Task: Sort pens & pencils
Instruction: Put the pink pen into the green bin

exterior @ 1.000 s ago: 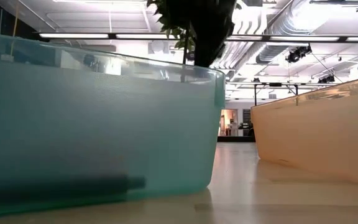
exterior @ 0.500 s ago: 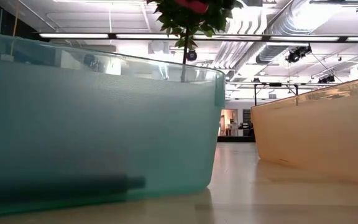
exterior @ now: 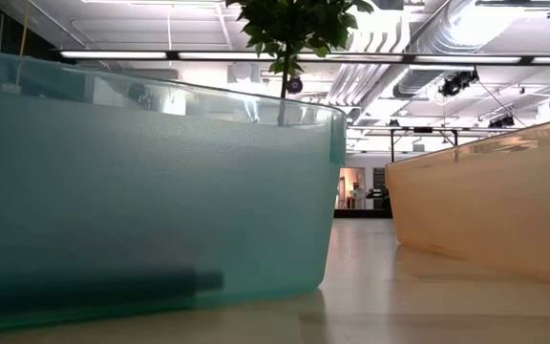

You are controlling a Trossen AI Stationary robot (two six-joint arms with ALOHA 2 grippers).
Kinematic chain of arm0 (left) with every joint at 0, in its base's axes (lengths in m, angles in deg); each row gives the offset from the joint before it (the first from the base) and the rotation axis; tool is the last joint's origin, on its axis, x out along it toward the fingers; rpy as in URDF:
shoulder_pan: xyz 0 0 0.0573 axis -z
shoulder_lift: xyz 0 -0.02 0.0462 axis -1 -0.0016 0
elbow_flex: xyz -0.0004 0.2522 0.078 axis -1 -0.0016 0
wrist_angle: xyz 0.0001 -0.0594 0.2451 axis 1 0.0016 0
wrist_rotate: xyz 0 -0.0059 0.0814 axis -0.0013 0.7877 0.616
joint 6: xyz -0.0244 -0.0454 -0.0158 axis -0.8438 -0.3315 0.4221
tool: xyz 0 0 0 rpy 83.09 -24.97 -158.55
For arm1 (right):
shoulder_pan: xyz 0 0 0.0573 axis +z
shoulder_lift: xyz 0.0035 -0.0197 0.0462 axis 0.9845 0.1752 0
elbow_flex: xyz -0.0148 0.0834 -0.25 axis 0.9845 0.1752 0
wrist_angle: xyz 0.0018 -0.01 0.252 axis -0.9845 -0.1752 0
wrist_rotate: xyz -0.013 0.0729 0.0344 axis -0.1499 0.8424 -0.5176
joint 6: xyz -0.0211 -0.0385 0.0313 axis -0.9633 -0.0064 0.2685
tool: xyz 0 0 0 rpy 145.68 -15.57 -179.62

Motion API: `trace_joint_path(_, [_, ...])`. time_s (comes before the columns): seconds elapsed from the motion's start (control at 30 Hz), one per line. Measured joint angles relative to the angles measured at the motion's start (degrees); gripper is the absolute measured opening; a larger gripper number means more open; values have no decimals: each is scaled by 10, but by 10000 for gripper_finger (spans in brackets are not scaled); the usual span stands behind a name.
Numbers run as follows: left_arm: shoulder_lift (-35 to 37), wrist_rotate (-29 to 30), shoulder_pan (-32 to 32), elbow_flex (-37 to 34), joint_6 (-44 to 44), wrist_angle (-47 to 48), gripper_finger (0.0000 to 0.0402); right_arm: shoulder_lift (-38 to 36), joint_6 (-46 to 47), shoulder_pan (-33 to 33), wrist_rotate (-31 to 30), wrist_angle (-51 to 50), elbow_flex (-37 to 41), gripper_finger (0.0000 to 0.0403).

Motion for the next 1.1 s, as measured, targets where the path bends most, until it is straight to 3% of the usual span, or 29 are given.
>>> trace_joint_path(0.2, [-46, -90, -48, 0, 18, -121, 102, 0, -16, 14, -5, 23, 0, 27])
trace_joint_path(0.3, [-56, -107, -60, 0, 18, -144, 102, -2, -25, 24, -20, 36, 0, 27])
trace_joint_path(1.1, [-100, -105, -63, 0, 31, -237, 102, -7, -57, 26, -16, 83, 0, 27])
